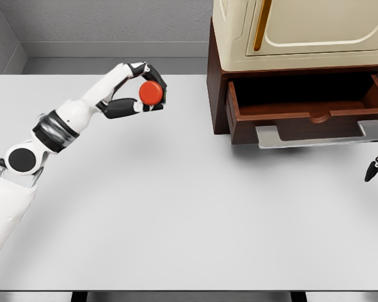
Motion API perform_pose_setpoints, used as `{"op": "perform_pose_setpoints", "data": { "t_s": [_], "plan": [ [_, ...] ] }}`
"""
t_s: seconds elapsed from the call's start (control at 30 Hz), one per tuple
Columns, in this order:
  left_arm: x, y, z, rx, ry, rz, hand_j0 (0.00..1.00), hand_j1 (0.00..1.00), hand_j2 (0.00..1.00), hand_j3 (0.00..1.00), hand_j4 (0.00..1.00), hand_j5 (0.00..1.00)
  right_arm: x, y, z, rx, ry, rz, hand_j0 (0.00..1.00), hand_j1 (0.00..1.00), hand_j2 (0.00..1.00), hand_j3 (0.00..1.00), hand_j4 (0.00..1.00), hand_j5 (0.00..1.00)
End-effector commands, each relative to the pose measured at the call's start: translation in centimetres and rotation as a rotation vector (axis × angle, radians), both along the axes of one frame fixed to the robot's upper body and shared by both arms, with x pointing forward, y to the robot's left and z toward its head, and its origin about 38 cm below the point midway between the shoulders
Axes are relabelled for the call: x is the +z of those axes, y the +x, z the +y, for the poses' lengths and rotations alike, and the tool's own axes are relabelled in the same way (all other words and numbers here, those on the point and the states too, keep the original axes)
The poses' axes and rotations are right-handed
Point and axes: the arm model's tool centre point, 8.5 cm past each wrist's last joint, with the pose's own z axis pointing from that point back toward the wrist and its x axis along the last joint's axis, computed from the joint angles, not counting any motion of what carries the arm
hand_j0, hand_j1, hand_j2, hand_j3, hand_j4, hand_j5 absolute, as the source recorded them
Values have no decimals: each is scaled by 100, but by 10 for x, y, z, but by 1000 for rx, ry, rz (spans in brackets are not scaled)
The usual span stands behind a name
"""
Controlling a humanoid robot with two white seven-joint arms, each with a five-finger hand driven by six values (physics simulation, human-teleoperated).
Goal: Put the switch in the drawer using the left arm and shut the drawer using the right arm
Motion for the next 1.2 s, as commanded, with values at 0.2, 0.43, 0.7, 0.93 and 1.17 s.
{"op": "perform_pose_setpoints", "data": {
  "t_s": [0.2, 0.43, 0.7, 0.93, 1.17],
  "plan": [
    [12, -8, -36, -19, 47, -121, 34, 34, 34, 34, 34, 34, 0, 0, 0, -1, 4, 2, 53, 53, 53, 53, 53, 53],
    [24, -14, -61, -24, 86, -209, 33, 33, 33, 33, 33, 33, 0, 0, 0, -3, 6, 1, 53, 53, 53, 53, 53, 53],
    [35, -13, -88, -5, 135, -289, 33, 33, 33, 33, 33, 33, 0, 0, 0, -3, 4, 4, 54, 54, 54, 54, 54, 54],
    [51, -8, -113, 20, 184, -360, 33, 33, 33, 33, 33, 33, 0, 0, 0, -3, 6, 2, 54, 54, 54, 54, 54, 54],
    [58, 1, -145, 20, 195, -384, 33, 33, 33, 33, 33, 33, -1, 0, 0, -3, 6, 4, 54, 54, 54, 54, 54, 54]
  ]
}}
